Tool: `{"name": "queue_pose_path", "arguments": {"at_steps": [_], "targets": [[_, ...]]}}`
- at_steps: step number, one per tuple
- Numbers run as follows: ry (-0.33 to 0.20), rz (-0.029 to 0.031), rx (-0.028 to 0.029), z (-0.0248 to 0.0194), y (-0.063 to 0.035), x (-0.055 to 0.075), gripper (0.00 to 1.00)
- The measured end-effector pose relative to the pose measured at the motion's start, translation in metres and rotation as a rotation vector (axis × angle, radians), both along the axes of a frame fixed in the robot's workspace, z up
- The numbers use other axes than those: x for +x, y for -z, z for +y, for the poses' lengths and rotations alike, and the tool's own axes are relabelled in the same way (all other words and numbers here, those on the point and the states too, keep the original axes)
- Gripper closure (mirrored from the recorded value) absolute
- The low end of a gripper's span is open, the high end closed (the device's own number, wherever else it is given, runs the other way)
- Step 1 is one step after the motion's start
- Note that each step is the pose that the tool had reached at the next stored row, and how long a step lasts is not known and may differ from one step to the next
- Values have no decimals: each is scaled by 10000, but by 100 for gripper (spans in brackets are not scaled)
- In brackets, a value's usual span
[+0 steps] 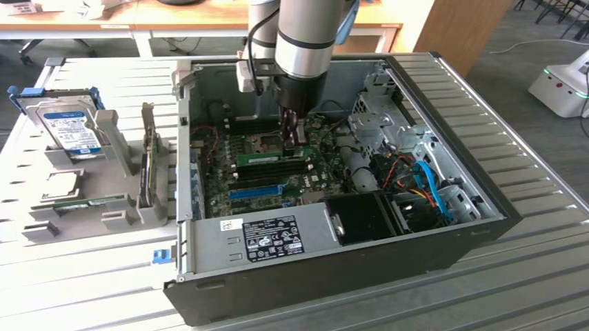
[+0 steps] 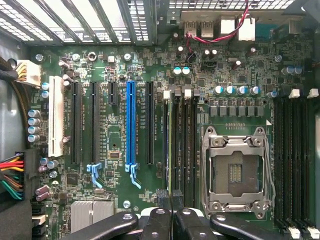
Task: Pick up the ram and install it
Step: 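Insert the ram into the slot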
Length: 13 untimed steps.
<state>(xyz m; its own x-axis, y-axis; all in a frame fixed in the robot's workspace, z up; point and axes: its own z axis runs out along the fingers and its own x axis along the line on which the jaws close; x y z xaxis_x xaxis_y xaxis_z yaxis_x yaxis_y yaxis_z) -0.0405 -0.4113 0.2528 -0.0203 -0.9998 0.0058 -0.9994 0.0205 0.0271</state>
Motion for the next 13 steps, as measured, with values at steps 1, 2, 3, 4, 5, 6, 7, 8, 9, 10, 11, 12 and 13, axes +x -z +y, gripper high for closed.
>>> {"name": "queue_pose_path", "arguments": {"at_steps": [1,2,3,4,5,6,7,8,9,10,11,12,13], "targets": [[0,0,0,0,0,3,88],[1,0,0,0,0,5,88],[1,0,-1,0,0,5,88],[2,-1,-1,0,0,6,88],[1,0,0,0,0,6,88],[0,0,0,0,0,6,88],[0,-1,0,0,0,7,88],[0,0,0,0,2,7,88],[0,-2,3,1,8,7,88],[0,-1,2,1,16,7,88],[0,0,1,0,23,6,88],[0,-1,2,0,33,7,88],[0,-1,2,0,42,6,88]]}}
